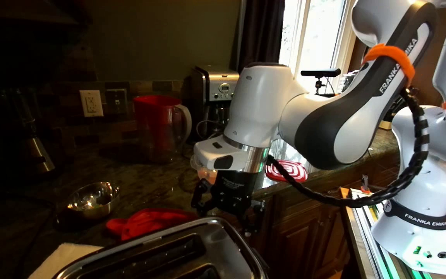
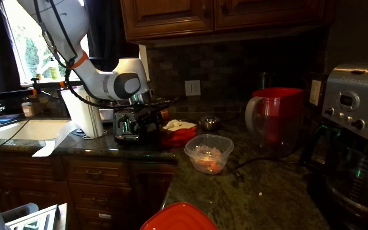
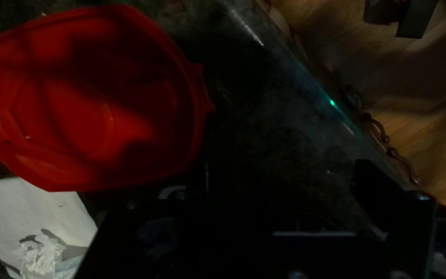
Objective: Put the orange lid on the left on top of the toaster
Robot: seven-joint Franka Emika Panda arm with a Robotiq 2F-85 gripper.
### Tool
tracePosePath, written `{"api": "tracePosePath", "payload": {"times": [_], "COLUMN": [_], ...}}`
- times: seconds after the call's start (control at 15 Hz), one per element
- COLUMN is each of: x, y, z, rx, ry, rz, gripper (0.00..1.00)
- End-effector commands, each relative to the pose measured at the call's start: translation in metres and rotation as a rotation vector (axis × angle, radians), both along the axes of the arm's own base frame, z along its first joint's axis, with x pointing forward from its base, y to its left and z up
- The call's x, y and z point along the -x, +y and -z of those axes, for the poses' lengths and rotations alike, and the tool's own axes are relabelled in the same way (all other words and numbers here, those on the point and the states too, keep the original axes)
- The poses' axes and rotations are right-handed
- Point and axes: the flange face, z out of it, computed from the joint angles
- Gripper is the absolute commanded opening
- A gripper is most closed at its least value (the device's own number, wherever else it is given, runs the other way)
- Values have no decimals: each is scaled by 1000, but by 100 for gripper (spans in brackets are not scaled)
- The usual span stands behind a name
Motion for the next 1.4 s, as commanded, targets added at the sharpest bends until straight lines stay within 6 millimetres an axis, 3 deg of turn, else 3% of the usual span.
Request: {"api": "tracePosePath", "payload": {"times": [0.0,0.13,0.2,0.33,0.4,0.53,0.6,0.67,0.8,0.87,0.93,1.0,1.27,1.33], "x": [-25,-35,-39,-45,-47,-49,-50,-50,-51,-52,-51,-51,-48,-46], "y": [6,8,9,13,15,20,22,23,26,27,27,27,26,26], "z": [17,22,25,30,32,37,39,41,42,42,42,42,40,38], "rx": [23,28,29,30,30,33,33,34,37,38,39,40,30,27], "ry": [13,14,15,18,20,24,25,24,20,19,17,14,6,2], "rz": [30,42,46,47,47,45,45,44,43,43,44,44,52,53], "gripper": [83,84,76,73,65,63,58,62,56,40,32,31,0,0]}}
